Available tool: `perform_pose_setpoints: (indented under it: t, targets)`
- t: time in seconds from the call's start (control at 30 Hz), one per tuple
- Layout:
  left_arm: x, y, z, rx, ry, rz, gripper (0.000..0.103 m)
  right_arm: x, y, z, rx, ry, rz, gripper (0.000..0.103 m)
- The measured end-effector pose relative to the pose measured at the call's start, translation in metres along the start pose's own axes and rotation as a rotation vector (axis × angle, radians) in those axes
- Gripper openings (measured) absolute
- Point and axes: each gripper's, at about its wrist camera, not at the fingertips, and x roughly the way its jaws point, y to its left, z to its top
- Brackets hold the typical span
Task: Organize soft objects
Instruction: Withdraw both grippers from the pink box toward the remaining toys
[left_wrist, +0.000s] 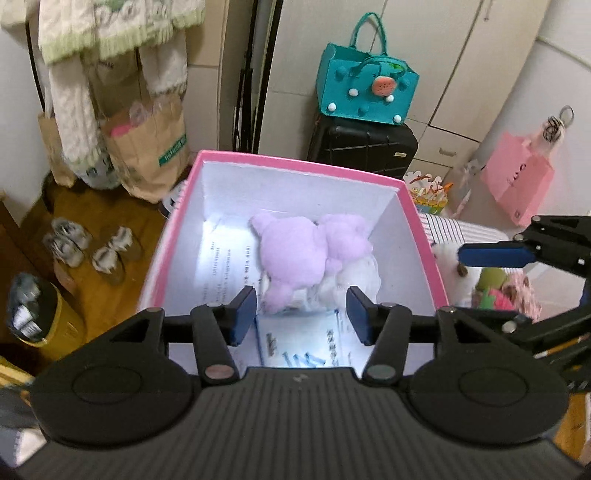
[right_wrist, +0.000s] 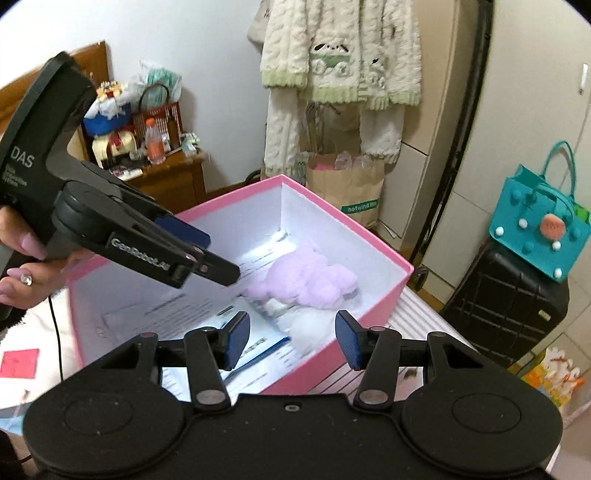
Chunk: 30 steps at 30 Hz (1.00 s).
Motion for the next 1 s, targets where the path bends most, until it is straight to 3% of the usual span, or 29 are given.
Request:
perform_pose_setpoints:
  t: [0.5, 0.83, 1.0]
  targets:
    - [-0.089, -0.054, -0.045, 0.255, -0.091, 0.054, 0.059, -0.075, 0.034, -0.035, 0.021, -0.061, 0.016, 0.058]
    - [-0.107, -0.077, -0.079, 0.309, -0.002, -0.045, 0.059, -0.108, 0.05, -0.071, 0.007, -0.05, -0.019, 0.06]
    - [-0.113, -0.089, -0.097, 0.368, 0.017, -0.035, 0.061, -0.123, 0.053, -0.093, 0.027, -0.052, -0.034, 0.062]
